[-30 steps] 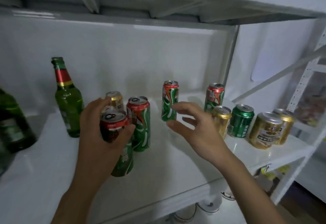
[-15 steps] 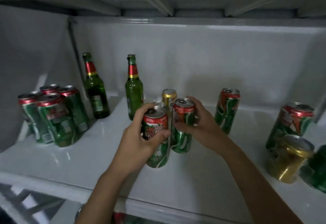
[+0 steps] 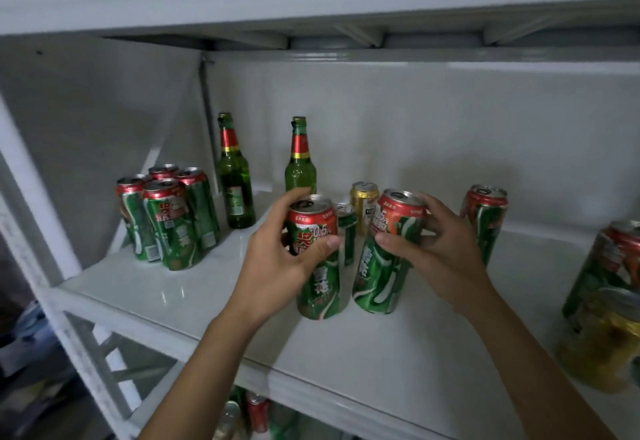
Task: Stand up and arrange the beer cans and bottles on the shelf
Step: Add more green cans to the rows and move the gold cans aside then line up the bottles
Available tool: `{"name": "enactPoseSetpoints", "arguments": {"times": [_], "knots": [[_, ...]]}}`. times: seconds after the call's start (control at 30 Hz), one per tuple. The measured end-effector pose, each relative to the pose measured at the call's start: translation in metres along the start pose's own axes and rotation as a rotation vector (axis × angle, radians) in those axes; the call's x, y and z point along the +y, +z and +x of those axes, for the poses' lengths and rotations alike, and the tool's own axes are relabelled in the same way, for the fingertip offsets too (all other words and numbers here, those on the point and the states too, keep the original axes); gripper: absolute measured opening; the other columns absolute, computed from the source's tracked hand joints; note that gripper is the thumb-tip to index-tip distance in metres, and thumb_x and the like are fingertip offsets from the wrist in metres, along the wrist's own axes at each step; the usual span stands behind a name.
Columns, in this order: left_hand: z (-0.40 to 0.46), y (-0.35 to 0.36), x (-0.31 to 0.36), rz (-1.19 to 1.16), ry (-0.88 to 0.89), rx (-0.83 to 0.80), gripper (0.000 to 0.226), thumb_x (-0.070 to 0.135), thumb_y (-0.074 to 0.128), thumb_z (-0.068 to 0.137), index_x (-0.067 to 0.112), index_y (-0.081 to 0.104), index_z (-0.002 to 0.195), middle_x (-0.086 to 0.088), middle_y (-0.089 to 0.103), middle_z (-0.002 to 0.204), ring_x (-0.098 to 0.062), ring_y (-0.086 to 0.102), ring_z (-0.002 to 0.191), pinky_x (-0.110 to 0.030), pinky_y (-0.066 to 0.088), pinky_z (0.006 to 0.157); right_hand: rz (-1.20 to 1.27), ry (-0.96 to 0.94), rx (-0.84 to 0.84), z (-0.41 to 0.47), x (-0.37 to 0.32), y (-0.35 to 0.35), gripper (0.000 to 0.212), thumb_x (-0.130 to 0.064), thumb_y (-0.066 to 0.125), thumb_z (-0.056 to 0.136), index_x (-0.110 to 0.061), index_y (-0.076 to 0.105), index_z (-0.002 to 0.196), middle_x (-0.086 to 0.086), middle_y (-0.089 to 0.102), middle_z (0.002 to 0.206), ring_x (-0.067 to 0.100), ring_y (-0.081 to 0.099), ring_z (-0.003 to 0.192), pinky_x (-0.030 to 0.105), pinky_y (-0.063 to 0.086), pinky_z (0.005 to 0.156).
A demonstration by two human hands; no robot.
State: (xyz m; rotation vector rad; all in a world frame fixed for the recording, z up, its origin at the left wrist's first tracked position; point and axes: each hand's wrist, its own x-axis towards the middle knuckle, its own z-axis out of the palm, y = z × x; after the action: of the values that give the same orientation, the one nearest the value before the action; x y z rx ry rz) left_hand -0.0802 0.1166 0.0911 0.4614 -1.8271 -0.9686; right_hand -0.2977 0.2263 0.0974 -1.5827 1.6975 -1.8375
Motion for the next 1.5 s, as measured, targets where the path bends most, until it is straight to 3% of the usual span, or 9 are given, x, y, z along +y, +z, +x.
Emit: {"name": "enactPoseSetpoints", "arguments": {"times": [0.13, 0.3, 0.53, 0.63, 0.93, 1.17, 1.23, 1.37, 1.5], "knots": [[-0.001, -0.001, 0.007, 0.012, 0.007, 0.004, 0.059, 0.039, 0.082, 0.084, 0.030, 0.056, 0.136, 0.016, 0.069, 0.122, -0.008, 0.071, 0.109, -0.028, 0.061, 0.089, -0.025, -0.028, -0.037, -0.001, -0.004, 0.002, 0.062, -0.038, 0.093, 0.065, -0.067, 0.058, 0.108, -0.036, 0.072, 0.103, -0.002, 0.076, 0.091, 0.011, 0.057, 0.069], [-0.007, -0.008, 0.015, 0.010, -0.002, 0.018, 0.059, 0.038, 0.081, 0.084, 0.027, 0.056, 0.137, 0.019, 0.069, 0.120, -0.005, 0.070, 0.109, -0.019, 0.058, 0.084, -0.004, -0.048, -0.060, -0.002, -0.007, 0.003, 0.060, -0.033, 0.093, 0.069, -0.059, 0.057, 0.110, -0.045, 0.068, 0.098, -0.015, 0.070, 0.090, 0.004, 0.052, 0.065], [-0.028, -0.039, 0.024, 0.072, -0.020, 0.141, 0.057, 0.046, 0.081, 0.085, 0.035, 0.055, 0.135, 0.020, 0.068, 0.122, -0.008, 0.071, 0.108, -0.024, 0.060, 0.086, 0.149, -0.117, -0.092, -0.004, -0.025, 0.029, 0.054, -0.041, 0.092, 0.064, -0.048, 0.070, 0.113, -0.016, 0.079, 0.107, 0.007, 0.078, 0.093, 0.021, 0.062, 0.074], [-0.045, -0.066, 0.028, 0.103, -0.043, 0.205, 0.058, 0.047, 0.080, 0.084, 0.035, 0.055, 0.135, 0.019, 0.068, 0.123, -0.008, 0.072, 0.107, -0.023, 0.060, 0.085, 0.214, -0.115, -0.149, -0.005, -0.032, 0.058, 0.063, -0.041, 0.093, 0.064, -0.035, 0.069, 0.122, -0.010, 0.079, 0.109, 0.012, 0.078, 0.096, 0.029, 0.064, 0.077], [-0.099, -0.195, 0.041, 0.249, -0.062, 0.417, 0.048, 0.035, 0.083, 0.088, 0.033, 0.060, 0.130, 0.015, 0.072, 0.115, -0.007, 0.073, 0.100, -0.012, 0.054, 0.078, 0.237, -0.185, -0.306, -0.015, -0.079, 0.187, 0.058, -0.048, 0.088, 0.062, -0.047, 0.066, 0.116, -0.022, 0.077, 0.107, 0.003, 0.076, 0.092, 0.018, 0.061, 0.072], [-0.127, -0.289, 0.025, 0.280, -0.080, 0.495, 0.048, 0.037, 0.083, 0.086, 0.035, 0.060, 0.128, 0.017, 0.073, 0.110, -0.009, 0.074, 0.095, -0.022, 0.059, 0.082, 0.247, -0.200, -0.282, -0.024, -0.099, 0.284, 0.078, -0.043, 0.086, 0.058, -0.029, 0.064, 0.131, -0.033, 0.074, 0.100, -0.004, 0.075, 0.089, 0.012, 0.058, 0.070], [-0.128, -0.308, 0.015, 0.268, -0.089, 0.495, 0.049, 0.038, 0.083, 0.086, 0.035, 0.060, 0.128, 0.016, 0.073, 0.110, -0.010, 0.074, 0.096, -0.022, 0.058, 0.084, 0.230, -0.194, -0.274, -0.023, -0.103, 0.302, 0.082, -0.042, 0.086, 0.058, -0.026, 0.063, 0.135, -0.029, 0.076, 0.098, -0.006, 0.074, 0.090, 0.011, 0.058, 0.070], [-0.118, -0.332, -0.002, 0.219, -0.097, 0.475, 0.049, 0.038, 0.084, 0.086, 0.037, 0.060, 0.128, 0.017, 0.073, 0.109, -0.008, 0.074, 0.096, -0.014, 0.055, 0.081, 0.154, -0.203, -0.218, -0.022, -0.107, 0.327, 0.083, -0.045, 0.086, 0.059, -0.028, 0.063, 0.137, -0.023, 0.073, 0.105, -0.007, 0.074, 0.090, 0.015, 0.060, 0.068], [-0.096, -0.346, -0.023, 0.177, -0.082, 0.429, 0.051, 0.039, 0.084, 0.086, 0.035, 0.058, 0.130, 0.018, 0.072, 0.113, -0.008, 0.073, 0.100, -0.018, 0.057, 0.082, 0.124, -0.167, -0.156, -0.013, -0.105, 0.343, 0.071, -0.049, 0.084, 0.058, -0.043, 0.064, 0.127, -0.039, 0.070, 0.102, -0.012, 0.071, 0.092, 0.010, 0.057, 0.066]]}}
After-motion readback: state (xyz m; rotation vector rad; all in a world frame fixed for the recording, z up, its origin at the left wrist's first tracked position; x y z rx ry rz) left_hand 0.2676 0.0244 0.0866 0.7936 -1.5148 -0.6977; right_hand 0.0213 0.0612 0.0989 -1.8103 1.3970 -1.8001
